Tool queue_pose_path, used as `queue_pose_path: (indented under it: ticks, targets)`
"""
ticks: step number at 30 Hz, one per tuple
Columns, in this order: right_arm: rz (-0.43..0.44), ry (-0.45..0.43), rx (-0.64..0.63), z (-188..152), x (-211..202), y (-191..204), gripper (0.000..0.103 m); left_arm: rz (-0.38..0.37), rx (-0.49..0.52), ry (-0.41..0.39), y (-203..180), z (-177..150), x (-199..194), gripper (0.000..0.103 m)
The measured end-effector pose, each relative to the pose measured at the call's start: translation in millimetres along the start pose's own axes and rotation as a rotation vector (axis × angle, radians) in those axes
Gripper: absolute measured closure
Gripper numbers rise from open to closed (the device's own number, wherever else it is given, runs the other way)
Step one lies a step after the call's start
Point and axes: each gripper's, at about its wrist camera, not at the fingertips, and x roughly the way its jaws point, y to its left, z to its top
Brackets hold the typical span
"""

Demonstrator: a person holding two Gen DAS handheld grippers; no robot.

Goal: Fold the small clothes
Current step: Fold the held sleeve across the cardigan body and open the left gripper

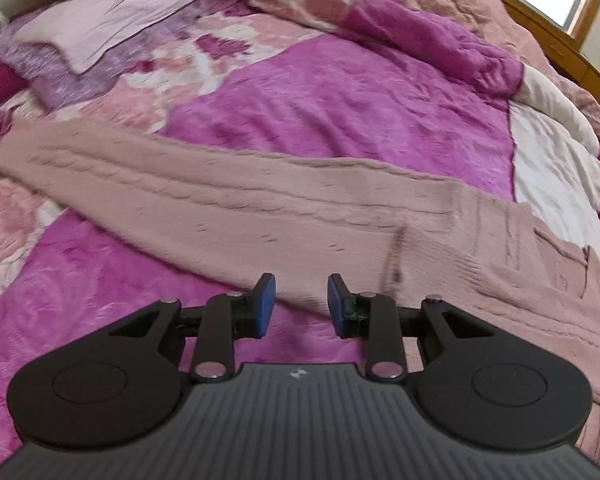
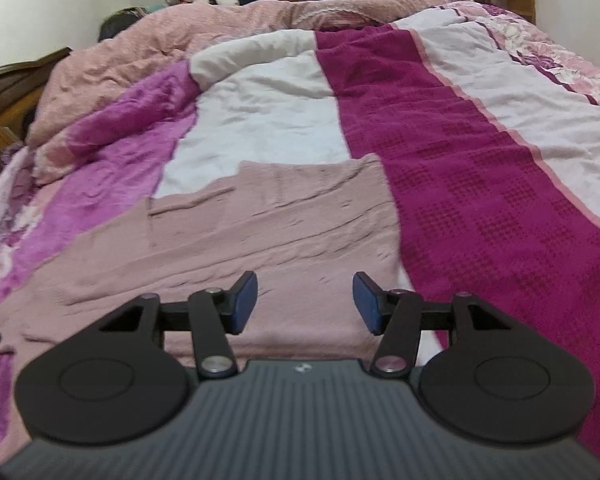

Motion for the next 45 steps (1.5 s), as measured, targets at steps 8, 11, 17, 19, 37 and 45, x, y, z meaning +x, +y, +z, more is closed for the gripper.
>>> queue_pose_path:
  ticks: [8, 11, 17, 19, 37, 45]
  targets:
    - [0.036, 0.035, 0.01, -31, -16, 12, 0.047, 0.063, -0.086, 0.014, 35, -3, -1, 0.067]
    - [0.056, 0.066, -0.006, -42, -17, 19, 0.047, 0.07, -0.134, 0.013, 41, -5, 3, 0.065]
    - [0.066, 0.093, -0.047, -61, -14, 30, 0.047, 0.061, -0.299, 0.045, 61, -5, 20, 0.043]
    - [0.049, 0.102, -0.062, -65, -12, 31, 0.048, 0.036, -0.361, 0.04, 69, -5, 23, 0.041]
    - [0.01, 0.101, -0.095, -73, -9, 39, 0.046, -0.031, -0.51, -0.038, 97, 25, 56, 0.036]
    - [-0.016, 0.104, -0.114, -74, -8, 45, 0.046, -0.018, -0.507, -0.076, 100, 39, 73, 0.036]
